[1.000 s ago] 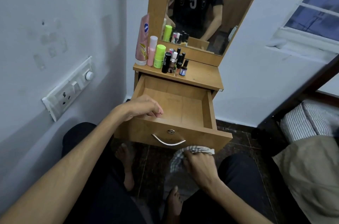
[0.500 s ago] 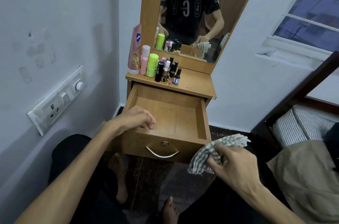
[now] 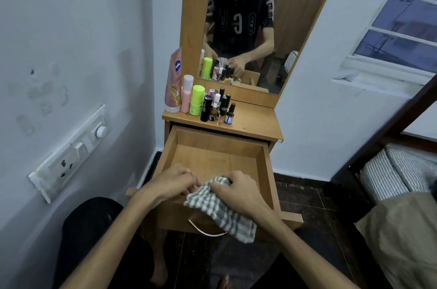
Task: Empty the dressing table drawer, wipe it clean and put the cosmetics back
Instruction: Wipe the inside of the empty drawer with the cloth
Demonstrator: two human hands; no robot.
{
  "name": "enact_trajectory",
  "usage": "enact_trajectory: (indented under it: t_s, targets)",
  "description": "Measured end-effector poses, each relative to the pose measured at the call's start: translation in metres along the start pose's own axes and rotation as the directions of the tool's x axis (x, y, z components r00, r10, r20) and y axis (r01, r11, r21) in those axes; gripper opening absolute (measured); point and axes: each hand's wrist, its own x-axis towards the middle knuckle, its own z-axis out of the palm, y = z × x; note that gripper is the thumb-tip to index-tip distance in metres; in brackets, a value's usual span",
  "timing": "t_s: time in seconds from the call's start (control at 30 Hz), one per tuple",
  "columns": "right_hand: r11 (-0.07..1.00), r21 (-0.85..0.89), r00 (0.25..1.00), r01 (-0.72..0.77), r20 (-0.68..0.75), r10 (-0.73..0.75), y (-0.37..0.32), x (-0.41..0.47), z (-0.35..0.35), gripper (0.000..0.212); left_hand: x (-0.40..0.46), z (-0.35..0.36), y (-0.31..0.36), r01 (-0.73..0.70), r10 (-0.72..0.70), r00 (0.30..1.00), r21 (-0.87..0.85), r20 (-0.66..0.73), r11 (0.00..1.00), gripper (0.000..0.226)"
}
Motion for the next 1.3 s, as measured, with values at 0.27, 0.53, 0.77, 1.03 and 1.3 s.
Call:
enact_trajectory:
  t_s: [0.27,0.53,0.77,1.03,1.3]
  targets:
    - [0.941,0.320,0.989,-0.108,-0.064,0.135,-0.036,0.053,0.032,0.022,0.000,0.013,0.005,-0.096,-0.056,0.706,-0.174,-0.706,0.980,0.012]
    - [0.616,0.784,0.914,-0.076,-0.192,0.357,-0.080,0.148,0.049,0.025,0.004,-0.015,-0.010,-0.283,-0.016,0.497,-0.179,-0.868,0.942,0.017]
    - [0.994,0.000,0.981,0.105,-0.163,-0.104,-0.115,0.132,0.066,0.038,0.005,-0.012,-0.012,-0.381,-0.101,0.346,-0.238,-0.933,0.894,0.018]
    - [0.979,0.055,0.868,0.196,0.455,-0.199,-0.065,0.070,0.022,0.009,0.009,-0.010,-0.017,-0.361,0.048,0.524,-0.171,-0.850,0.917,0.026]
    - [0.955,0.286,0.934,-0.081,0.355,-0.027,0.021,0.054,-0.084,0.046,0.009,-0.003,-0.017,-0.190,0.193,0.714,0.078,-0.673,0.979,0.022]
